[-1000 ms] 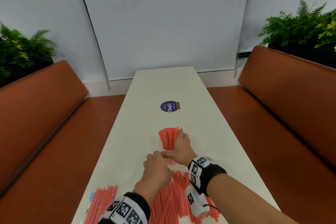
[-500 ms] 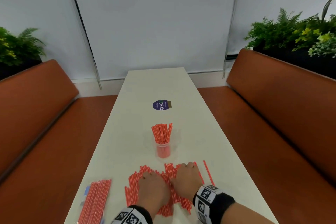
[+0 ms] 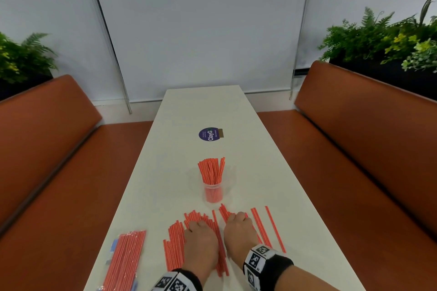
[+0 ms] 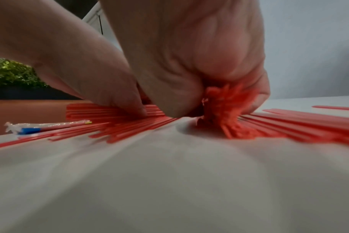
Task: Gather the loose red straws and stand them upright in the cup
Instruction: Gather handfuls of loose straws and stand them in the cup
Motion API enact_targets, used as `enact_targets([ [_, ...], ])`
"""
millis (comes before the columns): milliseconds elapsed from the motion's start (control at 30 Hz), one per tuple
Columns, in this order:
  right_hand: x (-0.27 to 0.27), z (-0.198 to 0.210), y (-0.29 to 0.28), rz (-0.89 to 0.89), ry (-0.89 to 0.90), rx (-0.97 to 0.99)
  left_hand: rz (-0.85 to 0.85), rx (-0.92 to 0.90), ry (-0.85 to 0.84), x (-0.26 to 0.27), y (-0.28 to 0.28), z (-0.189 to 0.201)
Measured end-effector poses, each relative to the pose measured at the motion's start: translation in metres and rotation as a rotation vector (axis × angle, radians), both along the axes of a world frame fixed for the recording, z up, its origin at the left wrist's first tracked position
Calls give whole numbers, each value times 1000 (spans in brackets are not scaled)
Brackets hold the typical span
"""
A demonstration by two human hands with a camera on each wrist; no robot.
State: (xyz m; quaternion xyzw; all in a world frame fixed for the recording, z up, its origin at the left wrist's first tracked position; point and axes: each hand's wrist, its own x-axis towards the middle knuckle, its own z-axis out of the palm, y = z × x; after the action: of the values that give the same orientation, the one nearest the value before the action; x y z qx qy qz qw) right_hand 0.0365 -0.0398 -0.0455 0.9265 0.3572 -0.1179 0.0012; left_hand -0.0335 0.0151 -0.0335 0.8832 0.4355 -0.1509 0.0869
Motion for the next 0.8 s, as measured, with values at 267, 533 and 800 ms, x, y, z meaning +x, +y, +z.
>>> enact_targets([
  [267,0,14,4,-40,14,-21,168,-156,-119,4,11,12],
  [533,20,33,10,-46,238,278,305,-414,-464,9,31,21],
  [800,38,50,13,-79,423,517,246,-383,-514,7,32,35],
])
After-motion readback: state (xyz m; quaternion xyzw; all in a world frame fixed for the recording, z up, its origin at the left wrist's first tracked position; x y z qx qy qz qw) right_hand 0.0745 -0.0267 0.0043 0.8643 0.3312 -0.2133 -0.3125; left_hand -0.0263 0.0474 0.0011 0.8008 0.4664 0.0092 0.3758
